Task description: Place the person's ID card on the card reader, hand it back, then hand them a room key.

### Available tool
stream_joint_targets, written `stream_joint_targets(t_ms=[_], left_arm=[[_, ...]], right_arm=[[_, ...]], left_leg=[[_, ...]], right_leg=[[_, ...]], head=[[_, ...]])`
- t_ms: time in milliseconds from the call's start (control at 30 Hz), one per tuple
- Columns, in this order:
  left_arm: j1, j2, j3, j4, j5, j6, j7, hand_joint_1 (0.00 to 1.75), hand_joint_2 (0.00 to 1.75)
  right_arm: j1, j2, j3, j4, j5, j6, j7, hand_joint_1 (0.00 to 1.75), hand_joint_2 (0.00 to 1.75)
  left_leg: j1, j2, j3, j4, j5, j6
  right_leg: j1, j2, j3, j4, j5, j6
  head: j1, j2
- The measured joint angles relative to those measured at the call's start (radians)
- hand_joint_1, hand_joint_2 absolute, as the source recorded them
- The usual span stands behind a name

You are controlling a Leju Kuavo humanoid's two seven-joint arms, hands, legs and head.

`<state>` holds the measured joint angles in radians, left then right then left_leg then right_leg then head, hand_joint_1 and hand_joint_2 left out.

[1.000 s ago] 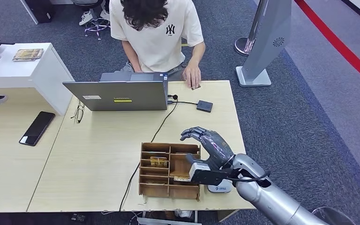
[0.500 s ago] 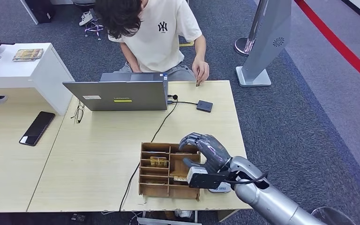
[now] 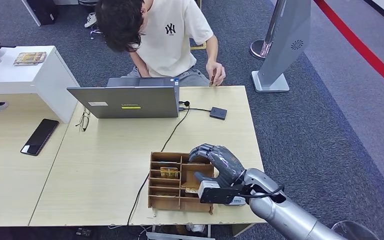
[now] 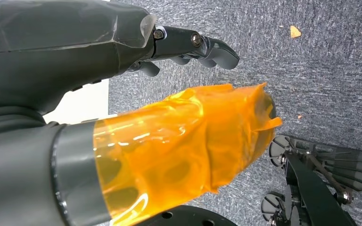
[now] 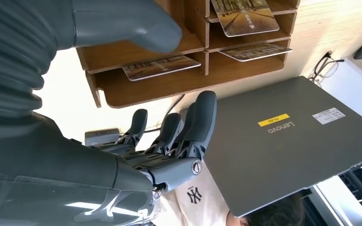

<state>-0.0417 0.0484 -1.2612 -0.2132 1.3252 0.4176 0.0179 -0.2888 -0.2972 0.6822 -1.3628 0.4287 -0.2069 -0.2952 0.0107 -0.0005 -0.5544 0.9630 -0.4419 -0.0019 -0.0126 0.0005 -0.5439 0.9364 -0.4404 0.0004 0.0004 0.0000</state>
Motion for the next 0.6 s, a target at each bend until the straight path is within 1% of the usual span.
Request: stream_joint_targets(t_ms=[367, 500, 600], left_arm=[[0.000, 0.000, 0.000, 0.000, -0.003, 0.002, 0.000, 0.00, 0.00], [0.000, 0.000, 0.000, 0.000, -0.003, 0.003, 0.000, 0.00, 0.00], [0.000, 0.000, 0.000, 0.000, -0.003, 0.003, 0.001, 0.00, 0.00]], right_arm=[[-0.007, 0.001, 0.001, 0.024, 0.036, -0.032, 0.005, 0.64, 1.75], [-0.012, 0.002, 0.001, 0.032, 0.056, -0.052, 0.010, 0.67, 1.75], [-0.016, 0.002, 0.001, 0.036, 0.072, -0.067, 0.014, 0.65, 1.75]], left_leg=[[0.000, 0.000, 0.000, 0.000, 0.000, 0.000], [0.000, 0.000, 0.000, 0.000, 0.000, 0.000], [0.000, 0.000, 0.000, 0.000, 0.000, 0.000]], right_leg=[[0.000, 0.000, 0.000, 0.000, 0.000, 0.000], [0.000, 0.000, 0.000, 0.000, 0.000, 0.000], [0.000, 0.000, 0.000, 0.000, 0.000, 0.000]], head=[[0.000, 0.000], [0.000, 0.000], [0.000, 0.000]])
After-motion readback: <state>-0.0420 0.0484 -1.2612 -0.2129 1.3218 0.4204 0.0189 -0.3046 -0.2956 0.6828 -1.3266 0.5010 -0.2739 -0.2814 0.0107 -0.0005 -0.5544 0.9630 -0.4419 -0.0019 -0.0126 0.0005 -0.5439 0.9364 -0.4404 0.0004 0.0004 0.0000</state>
